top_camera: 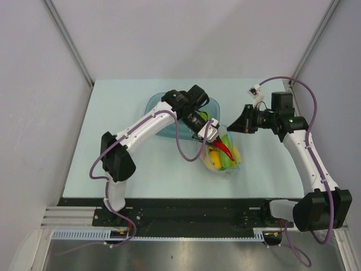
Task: Place the food in the zip-top bag and seal the zipper
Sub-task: Place the fake vegetable in the zipper food storage bag, then adjust the zipper food storage bag at the center of the board.
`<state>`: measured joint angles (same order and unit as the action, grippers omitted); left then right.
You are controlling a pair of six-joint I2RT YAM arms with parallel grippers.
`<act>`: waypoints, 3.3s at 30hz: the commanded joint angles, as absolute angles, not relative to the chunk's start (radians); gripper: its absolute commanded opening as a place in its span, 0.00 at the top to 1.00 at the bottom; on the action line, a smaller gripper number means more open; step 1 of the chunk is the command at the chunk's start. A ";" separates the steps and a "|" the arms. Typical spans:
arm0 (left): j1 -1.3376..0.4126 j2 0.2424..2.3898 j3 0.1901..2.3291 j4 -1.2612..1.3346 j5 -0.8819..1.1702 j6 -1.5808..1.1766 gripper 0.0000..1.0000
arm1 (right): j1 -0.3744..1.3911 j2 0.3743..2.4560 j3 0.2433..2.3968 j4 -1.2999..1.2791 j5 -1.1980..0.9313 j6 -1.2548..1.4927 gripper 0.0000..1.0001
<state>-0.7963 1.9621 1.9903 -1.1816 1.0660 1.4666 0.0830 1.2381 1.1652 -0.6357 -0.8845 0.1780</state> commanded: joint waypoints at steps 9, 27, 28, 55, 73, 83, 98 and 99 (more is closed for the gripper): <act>-0.782 1.859 2.097 -1.419 1.023 1.646 0.21 | 0.081 1.235 1.220 -0.646 -0.902 0.127 1.00; -0.877 1.764 1.867 -1.436 0.796 1.809 0.34 | 0.090 1.255 1.235 -0.657 -0.902 0.117 1.00; -0.880 1.773 1.870 -1.390 0.787 1.780 0.35 | 0.092 1.253 1.233 -0.664 -0.900 0.114 1.00; -0.956 1.479 1.476 -0.740 0.727 1.031 1.00 | 0.282 1.224 1.308 -0.821 -0.779 -0.129 1.00; -1.003 1.417 1.437 -0.637 0.649 0.743 1.00 | 0.423 1.230 1.367 -0.749 -0.775 -0.104 1.00; -0.985 1.474 1.421 -0.523 0.522 0.535 0.94 | 0.423 1.285 1.368 -0.749 -0.756 -0.189 1.00; -0.597 1.023 0.950 -0.190 0.759 0.310 0.05 | 0.423 1.262 1.365 -0.769 -0.753 -0.195 1.00; -0.591 1.016 0.889 -0.175 0.767 0.333 0.07 | 0.423 1.262 1.367 -0.772 -0.752 -0.198 1.00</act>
